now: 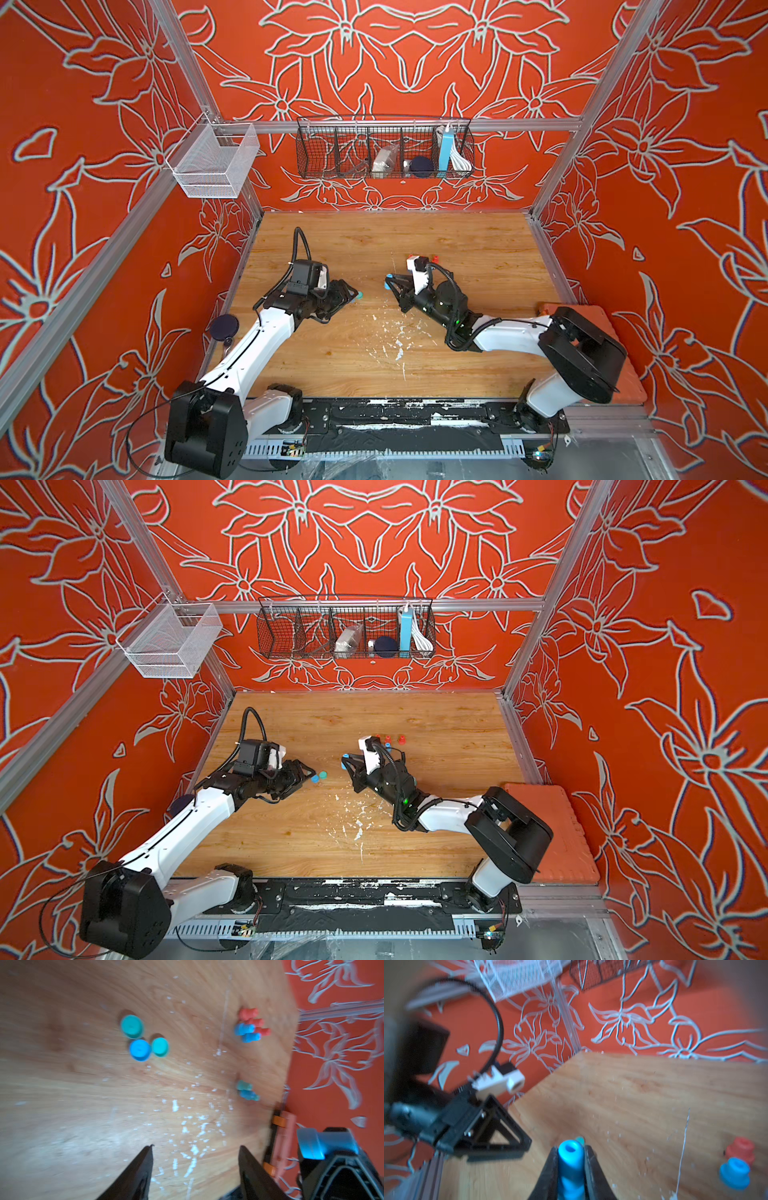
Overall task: Close the stamp cap
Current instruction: Adjust the stamp.
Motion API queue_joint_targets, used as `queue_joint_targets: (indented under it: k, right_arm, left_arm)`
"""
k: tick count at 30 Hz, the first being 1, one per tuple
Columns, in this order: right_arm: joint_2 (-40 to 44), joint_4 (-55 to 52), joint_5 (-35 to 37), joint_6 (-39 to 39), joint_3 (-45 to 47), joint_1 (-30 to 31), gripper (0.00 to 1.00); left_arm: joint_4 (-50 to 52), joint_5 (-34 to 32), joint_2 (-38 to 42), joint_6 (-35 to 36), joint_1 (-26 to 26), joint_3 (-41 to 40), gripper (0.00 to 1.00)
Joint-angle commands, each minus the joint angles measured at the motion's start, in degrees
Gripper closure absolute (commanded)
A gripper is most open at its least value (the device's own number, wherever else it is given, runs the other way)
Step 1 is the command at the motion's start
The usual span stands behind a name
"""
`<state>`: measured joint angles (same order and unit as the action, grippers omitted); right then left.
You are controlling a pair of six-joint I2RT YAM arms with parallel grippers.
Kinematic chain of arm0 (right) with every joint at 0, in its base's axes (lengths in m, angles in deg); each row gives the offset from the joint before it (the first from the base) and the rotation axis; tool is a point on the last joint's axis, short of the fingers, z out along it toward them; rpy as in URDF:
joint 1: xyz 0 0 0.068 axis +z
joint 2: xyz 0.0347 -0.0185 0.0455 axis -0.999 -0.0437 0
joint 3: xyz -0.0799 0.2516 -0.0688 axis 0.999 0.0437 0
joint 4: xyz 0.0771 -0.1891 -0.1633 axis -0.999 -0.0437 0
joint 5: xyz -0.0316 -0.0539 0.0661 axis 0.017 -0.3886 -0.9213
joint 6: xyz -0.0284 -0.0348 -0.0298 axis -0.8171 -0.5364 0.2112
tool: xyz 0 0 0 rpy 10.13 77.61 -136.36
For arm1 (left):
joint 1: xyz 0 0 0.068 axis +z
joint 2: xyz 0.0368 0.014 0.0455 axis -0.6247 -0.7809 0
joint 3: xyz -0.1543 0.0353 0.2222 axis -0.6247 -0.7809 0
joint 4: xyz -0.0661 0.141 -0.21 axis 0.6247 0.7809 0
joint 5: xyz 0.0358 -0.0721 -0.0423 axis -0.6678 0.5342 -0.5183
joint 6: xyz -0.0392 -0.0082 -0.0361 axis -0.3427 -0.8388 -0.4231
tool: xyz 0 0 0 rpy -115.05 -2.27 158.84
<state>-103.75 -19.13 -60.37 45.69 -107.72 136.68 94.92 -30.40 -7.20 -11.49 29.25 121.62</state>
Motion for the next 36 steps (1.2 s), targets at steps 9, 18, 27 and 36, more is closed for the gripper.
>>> queue_joint_targets:
  k: [9, 18, 27, 36]
  right_arm:
    - [-3.4, 16.6, 8.5, 26.0, -7.2, -2.2, 1.00]
    - [-2.9, 11.2, 7.0, 36.5, -8.6, -3.2, 1.00]
    - [-6.2, 16.8, -0.4, 46.8, -8.4, -6.6, 1.00]
    - [-11.8, 21.0, -2.5, 58.7, -13.3, -6.5, 1.00]
  left_arm:
    - [-58.1, 11.9, -4.8, -42.2, 0.3, -8.4, 0.30]
    - [-55.6, 13.5, -3.1, -43.7, 0.4, -0.7, 0.29]
    - [-48.1, 19.0, -4.8, -37.7, 0.3, 4.8, 0.29]
    - [-42.3, 19.5, -7.1, -30.9, 0.0, 6.8, 0.30]
